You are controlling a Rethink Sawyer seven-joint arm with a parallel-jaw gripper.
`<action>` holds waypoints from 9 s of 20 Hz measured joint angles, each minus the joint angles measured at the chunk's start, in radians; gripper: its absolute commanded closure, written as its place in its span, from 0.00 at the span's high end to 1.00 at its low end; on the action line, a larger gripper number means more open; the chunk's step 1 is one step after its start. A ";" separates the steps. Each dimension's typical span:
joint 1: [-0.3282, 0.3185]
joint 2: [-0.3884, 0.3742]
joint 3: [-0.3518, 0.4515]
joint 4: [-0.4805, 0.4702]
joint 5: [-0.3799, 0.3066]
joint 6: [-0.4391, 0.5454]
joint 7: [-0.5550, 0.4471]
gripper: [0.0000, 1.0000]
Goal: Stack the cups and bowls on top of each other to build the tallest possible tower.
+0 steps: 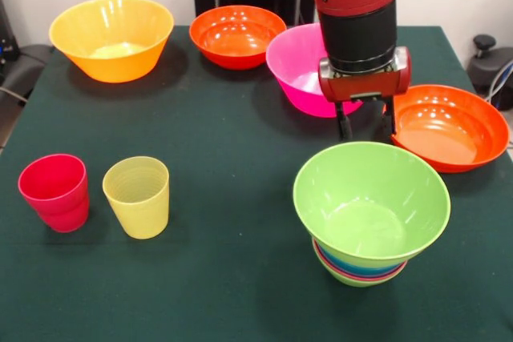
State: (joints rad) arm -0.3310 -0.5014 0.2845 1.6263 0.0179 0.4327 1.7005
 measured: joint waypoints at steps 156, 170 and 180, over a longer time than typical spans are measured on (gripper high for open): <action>0.088 -0.049 0.025 -0.076 0.108 0.230 0.054 0.00; 0.074 -0.101 0.046 -0.183 0.212 0.428 0.054 0.00; 0.035 -0.053 0.079 -0.359 0.246 0.541 0.054 0.00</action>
State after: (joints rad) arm -0.2956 -0.5540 0.3631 1.2675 0.2641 0.9739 1.7547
